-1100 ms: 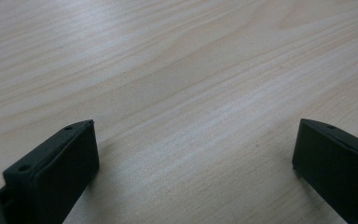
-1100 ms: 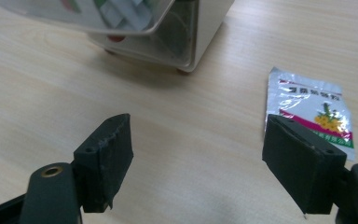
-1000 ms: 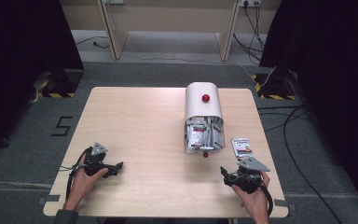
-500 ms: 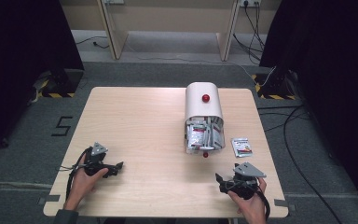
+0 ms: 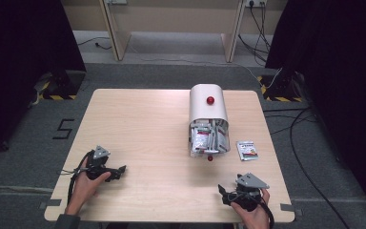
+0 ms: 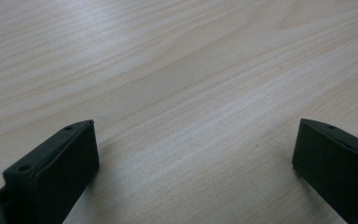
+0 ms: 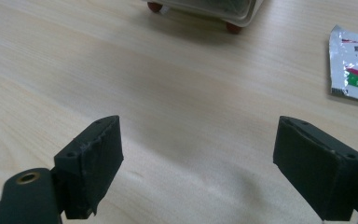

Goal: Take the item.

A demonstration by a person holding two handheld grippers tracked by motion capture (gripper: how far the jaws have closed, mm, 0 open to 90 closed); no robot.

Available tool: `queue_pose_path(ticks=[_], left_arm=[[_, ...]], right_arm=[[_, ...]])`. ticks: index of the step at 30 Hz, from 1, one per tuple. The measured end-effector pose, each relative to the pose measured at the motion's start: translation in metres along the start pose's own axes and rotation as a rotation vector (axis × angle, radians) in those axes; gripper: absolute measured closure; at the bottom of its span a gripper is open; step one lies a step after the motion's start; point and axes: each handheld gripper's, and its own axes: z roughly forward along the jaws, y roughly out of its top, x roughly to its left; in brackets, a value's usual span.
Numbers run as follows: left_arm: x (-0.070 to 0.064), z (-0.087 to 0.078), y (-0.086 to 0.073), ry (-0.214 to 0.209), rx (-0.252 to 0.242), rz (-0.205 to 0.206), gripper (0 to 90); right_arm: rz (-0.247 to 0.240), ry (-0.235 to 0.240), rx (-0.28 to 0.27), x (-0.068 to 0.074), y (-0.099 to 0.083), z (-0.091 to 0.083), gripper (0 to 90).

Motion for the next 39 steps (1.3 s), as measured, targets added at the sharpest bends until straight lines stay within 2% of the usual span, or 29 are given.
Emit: queue_pose_path(ticks=[18, 22, 28, 39], left_arm=[[0.0, 0.0, 0.0, 0.0, -0.001, 0.004, 0.0], [0.0, 0.0, 0.0, 0.0, -0.001, 0.004, 0.0], [0.0, 0.0, 0.0, 0.0, -0.001, 0.003, 0.0], [0.0, 0.0, 0.0, 0.0, -0.001, 0.004, 0.0]], right_arm=[[0.006, -0.037, 0.027, 0.004, -0.024, -0.006, 18.1], [0.015, -0.031, 0.031, 0.006, -0.029, -0.007, 17.3], [0.011, -0.043, 0.02, 0.011, -0.034, -0.01, 15.9], [-0.011, -0.013, -0.014, 0.019, -0.044, -0.016, 15.3]])
